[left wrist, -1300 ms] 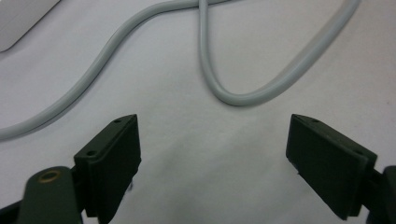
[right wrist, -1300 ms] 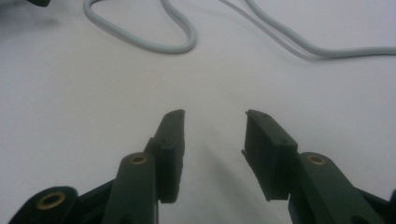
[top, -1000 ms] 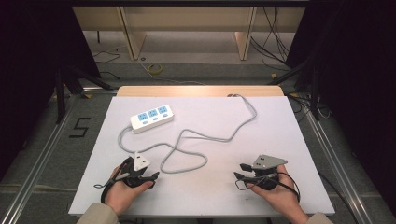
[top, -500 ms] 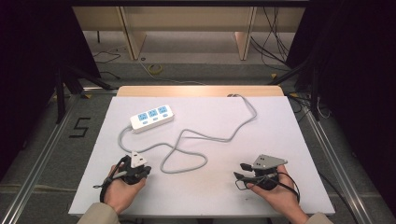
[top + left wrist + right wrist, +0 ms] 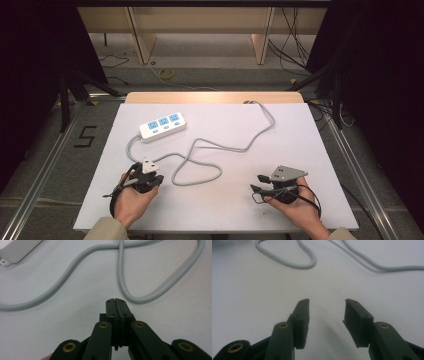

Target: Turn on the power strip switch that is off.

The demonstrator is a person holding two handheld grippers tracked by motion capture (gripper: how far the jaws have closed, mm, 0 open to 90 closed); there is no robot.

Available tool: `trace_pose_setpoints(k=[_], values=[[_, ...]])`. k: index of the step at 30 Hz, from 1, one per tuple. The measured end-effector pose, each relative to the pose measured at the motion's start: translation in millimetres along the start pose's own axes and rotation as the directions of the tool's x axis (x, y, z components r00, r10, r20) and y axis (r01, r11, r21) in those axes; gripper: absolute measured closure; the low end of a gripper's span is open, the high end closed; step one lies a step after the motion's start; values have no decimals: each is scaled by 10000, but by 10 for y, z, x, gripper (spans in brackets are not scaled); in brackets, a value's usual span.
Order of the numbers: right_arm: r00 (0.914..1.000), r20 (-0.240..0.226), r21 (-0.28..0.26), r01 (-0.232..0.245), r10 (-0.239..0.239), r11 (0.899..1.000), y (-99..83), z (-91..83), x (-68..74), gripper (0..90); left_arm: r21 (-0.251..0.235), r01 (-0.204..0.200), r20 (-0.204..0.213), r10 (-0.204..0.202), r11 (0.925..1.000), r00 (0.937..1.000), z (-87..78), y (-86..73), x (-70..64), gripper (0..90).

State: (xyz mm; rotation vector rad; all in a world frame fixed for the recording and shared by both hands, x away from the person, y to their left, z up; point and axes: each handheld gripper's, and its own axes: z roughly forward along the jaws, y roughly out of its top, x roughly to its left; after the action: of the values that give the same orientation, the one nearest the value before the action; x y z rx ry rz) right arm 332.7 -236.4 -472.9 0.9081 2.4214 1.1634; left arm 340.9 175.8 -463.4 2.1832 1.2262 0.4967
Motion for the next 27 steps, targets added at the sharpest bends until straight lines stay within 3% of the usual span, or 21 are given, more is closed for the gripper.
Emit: trace_pose_setpoints(k=[13,27], values=[[10000,3,6,-30,30,10000,-3,-1,-2,552,120,-22,-112,24,9999,9999,44,115,45,898],[10000,50,-25,-18,18,10000,-1,-4,-3,545,205,211,-151,-208,9996,9997,71,257,96,898]])
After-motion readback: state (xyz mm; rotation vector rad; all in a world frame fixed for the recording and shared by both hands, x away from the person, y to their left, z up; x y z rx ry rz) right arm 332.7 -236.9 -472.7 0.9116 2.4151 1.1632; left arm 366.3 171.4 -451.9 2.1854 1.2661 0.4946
